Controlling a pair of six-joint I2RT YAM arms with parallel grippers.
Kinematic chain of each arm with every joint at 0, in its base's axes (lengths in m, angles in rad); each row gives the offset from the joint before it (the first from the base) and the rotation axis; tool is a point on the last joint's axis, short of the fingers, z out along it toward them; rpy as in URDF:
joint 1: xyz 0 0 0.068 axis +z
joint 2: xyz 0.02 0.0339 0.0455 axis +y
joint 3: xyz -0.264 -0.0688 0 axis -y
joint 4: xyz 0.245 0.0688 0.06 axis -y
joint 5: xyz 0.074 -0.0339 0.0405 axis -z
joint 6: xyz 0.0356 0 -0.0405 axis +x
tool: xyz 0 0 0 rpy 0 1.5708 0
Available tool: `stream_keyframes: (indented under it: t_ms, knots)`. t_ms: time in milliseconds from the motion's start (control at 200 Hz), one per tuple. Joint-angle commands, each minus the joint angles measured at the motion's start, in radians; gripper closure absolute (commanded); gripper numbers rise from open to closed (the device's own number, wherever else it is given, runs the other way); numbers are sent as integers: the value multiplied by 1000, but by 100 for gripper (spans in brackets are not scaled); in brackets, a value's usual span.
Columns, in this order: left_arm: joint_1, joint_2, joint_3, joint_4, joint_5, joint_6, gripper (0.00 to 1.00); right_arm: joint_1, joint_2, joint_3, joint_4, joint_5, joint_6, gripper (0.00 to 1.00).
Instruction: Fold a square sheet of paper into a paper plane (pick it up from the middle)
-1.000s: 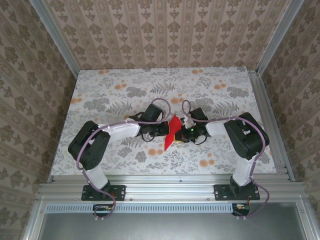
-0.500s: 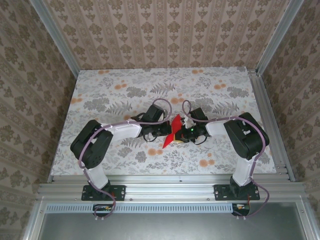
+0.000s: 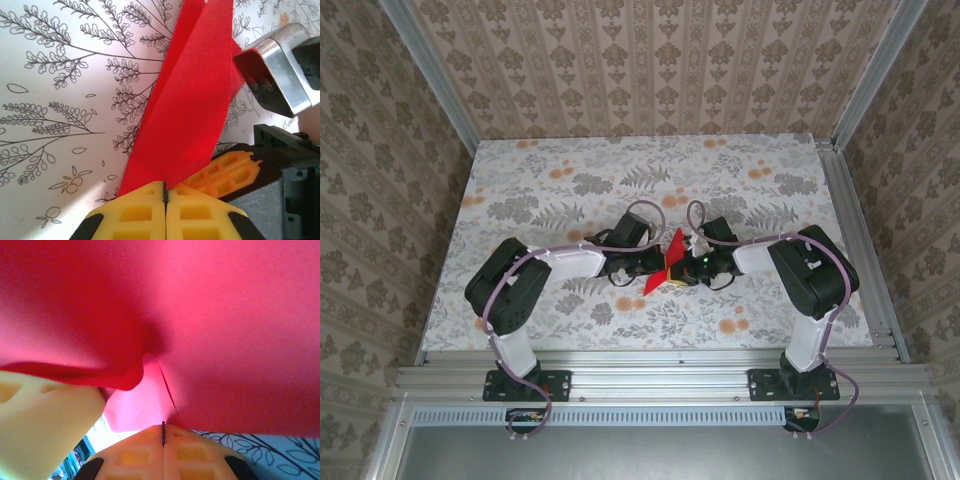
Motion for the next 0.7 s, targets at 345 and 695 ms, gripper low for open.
stream_keyframes:
  t_ms: [345,695]
  knots:
    - [-14,-17,-36,82,52,-59,93,-31,16,-42,-5,131,21,96]
    - [-15,13,-77,128,41,-86,93,-41,13,-60,35,122,47,96]
